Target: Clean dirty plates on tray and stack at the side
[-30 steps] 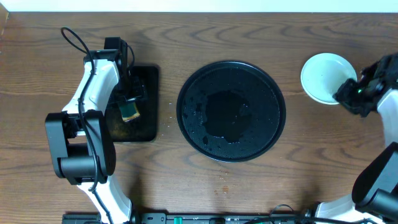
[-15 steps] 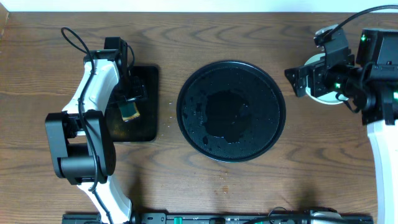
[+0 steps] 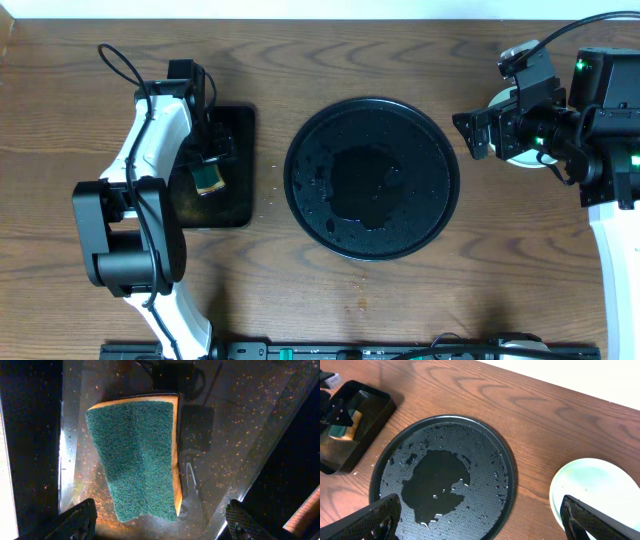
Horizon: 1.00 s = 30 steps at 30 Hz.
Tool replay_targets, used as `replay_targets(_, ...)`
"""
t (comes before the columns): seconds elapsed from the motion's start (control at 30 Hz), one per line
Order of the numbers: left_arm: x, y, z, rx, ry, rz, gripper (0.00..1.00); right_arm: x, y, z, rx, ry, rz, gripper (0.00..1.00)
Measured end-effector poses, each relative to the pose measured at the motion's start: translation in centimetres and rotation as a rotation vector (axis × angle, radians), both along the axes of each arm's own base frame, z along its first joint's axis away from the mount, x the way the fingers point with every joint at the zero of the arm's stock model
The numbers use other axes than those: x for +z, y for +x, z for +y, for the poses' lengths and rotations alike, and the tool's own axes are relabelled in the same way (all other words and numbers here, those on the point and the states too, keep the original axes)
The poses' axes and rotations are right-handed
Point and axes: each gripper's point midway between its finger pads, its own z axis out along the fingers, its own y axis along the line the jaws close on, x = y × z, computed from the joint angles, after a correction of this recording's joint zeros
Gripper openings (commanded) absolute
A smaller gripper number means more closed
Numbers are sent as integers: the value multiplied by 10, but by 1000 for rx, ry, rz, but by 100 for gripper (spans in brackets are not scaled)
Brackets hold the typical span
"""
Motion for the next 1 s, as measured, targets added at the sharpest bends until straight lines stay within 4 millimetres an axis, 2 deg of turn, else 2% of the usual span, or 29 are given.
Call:
replay_targets(0.13, 0, 0, 0, 0, 0, 0, 83, 1, -7, -9, -42, -54, -2, 99)
replay_targets(0.23, 0, 0, 0, 0, 0, -1, 83, 32, -32, -6, -38, -78, -106, 99)
replay_targets(0.3, 0, 0, 0, 0, 0, 0, 83, 76, -69, -5, -30, -99, -271, 99)
replay_targets(0.37, 0, 0, 0, 0, 0, 0, 83, 108, -97, -9, -32, -110, -411, 99)
replay_targets(0.4, 0, 0, 0, 0, 0, 0, 83, 136, -120, -12, -37, -120, -558, 99)
replay_targets(0.43, 0, 0, 0, 0, 0, 0, 83, 146, -129, -13, -40, -122, -614, 99)
replay_targets(0.47, 0, 0, 0, 0, 0, 0, 83, 167, -151, -16, -46, -121, -757, 99)
replay_targets(0.57, 0, 0, 0, 0, 0, 0, 83, 181, -189, -19, -59, -115, -972, 99)
replay_targets(0.63, 0, 0, 0, 0, 0, 0, 83, 169, -205, -21, -72, -111, -1090, 99)
replay_targets(0.67, 0, 0, 0, 0, 0, 0, 83, 147, -205, -21, -73, -113, -1109, 99)
replay_targets(0.7, 0, 0, 0, 0, 0, 0, 83, 139, -204, -21, -77, -110, -1138, 99)
replay_targets(0.73, 0, 0, 0, 0, 0, 0, 83, 111, -195, -20, -76, -112, -1137, 99)
replay_targets(0.77, 0, 0, 0, 0, -1, 0, 82, 98, -192, -20, -75, -113, -1130, 99)
replay_targets(0.8, 0, 0, 0, 0, 0, 0, 83, 72, -180, -18, -74, -112, -1140, 99)
replay_targets(0.87, 0, 0, 0, 0, 0, 0, 83, 36, -163, -16, -68, -111, -1123, 99)
replay_targets(0.93, 0, 0, 0, 0, 0, 0, 83, 14, -151, -14, -65, -110, -1111, 99)
replay_targets(0.97, 0, 0, 0, 0, 0, -1, 83, -13, -139, -12, -60, -112, -1077, 99)
replay_targets(1.0, 0, 0, 0, 0, 0, 0, 83, -21, -135, -12, -60, -113, -1069, 99)
